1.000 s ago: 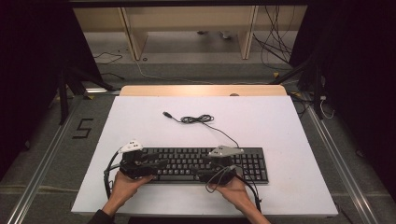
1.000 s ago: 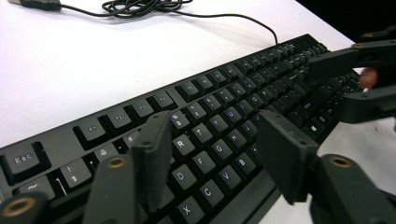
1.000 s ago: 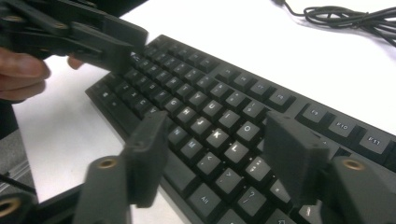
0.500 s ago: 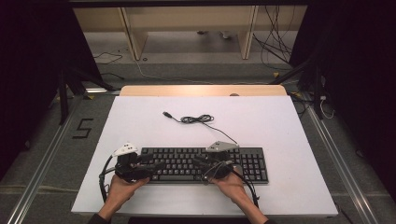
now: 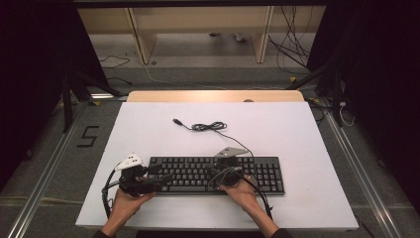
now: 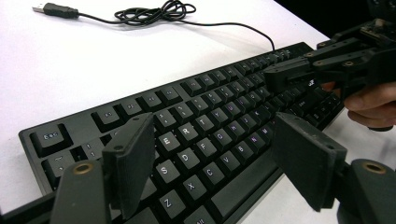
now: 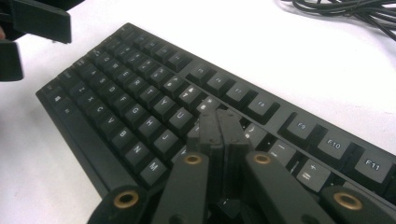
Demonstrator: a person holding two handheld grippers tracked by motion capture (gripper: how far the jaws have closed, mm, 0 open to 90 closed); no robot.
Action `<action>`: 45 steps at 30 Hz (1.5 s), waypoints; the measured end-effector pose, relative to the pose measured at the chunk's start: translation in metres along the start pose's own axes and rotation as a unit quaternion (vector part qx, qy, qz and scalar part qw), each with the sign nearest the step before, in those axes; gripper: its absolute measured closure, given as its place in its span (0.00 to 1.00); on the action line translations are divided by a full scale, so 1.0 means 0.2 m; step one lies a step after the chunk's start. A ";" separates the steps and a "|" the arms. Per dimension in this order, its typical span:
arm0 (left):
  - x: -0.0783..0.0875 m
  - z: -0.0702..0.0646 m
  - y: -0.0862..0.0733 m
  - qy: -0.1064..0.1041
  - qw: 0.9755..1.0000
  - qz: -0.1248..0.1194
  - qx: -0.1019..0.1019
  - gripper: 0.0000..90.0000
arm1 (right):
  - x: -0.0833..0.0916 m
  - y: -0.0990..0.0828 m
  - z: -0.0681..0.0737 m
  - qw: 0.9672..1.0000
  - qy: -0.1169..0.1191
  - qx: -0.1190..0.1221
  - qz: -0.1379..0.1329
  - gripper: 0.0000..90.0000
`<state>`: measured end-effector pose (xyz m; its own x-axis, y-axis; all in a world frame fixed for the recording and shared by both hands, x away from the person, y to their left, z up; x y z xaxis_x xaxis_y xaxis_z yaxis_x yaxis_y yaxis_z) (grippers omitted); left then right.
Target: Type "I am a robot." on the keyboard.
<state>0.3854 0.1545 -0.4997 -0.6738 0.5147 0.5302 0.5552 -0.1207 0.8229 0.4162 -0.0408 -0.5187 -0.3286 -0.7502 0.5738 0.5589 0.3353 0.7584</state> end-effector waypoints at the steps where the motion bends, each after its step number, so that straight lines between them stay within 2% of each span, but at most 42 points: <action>1: 0.00 0.00 0.00 0.000 1.000 -0.001 0.000 0.33 | 0.00 0.00 0.00 1.000 -0.001 0.000 0.001 1.00; 24: 0.04 0.00 0.00 -0.004 1.000 -0.020 -0.005 0.31 | -0.08 -0.03 -0.04 0.999 -0.015 -0.005 0.029 1.00; 31: 0.04 0.00 0.00 -0.003 1.000 -0.022 -0.007 0.32 | -0.08 -0.03 -0.04 1.000 -0.017 -0.005 0.026 1.00; 35: 0.04 0.00 0.00 -0.004 1.000 -0.023 -0.007 0.32 | -0.07 -0.03 -0.04 1.000 -0.012 -0.013 0.021 1.00; 39: 0.05 0.00 0.00 -0.003 1.000 -0.027 -0.004 0.31 | -0.05 -0.01 -0.02 1.000 0.004 -0.030 0.001 0.94; 41: 0.05 0.01 0.00 -0.003 1.000 -0.028 -0.003 0.31 | -0.04 0.01 0.00 0.999 0.012 -0.029 -0.011 0.91; 45: 0.05 0.01 0.00 -0.002 1.000 -0.030 -0.002 0.31 | -0.03 0.01 0.03 0.999 0.026 -0.018 -0.015 0.79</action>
<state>0.3794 0.1615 -0.4936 -0.7042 0.5242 0.4790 0.5116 -0.0931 0.8541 0.4146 -0.0323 -0.5183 -0.3069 -0.7882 0.5335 0.5761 0.2924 0.7633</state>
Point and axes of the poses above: each handheld gripper's, and its own axes: x roughly backward along the jaws, y roughly out of its top, z roughly to its left, the point moved 8 cm from there along -x, roughly forward along the jaws, and after that the axes turned 12 degrees about y, right-handed, at the moved point
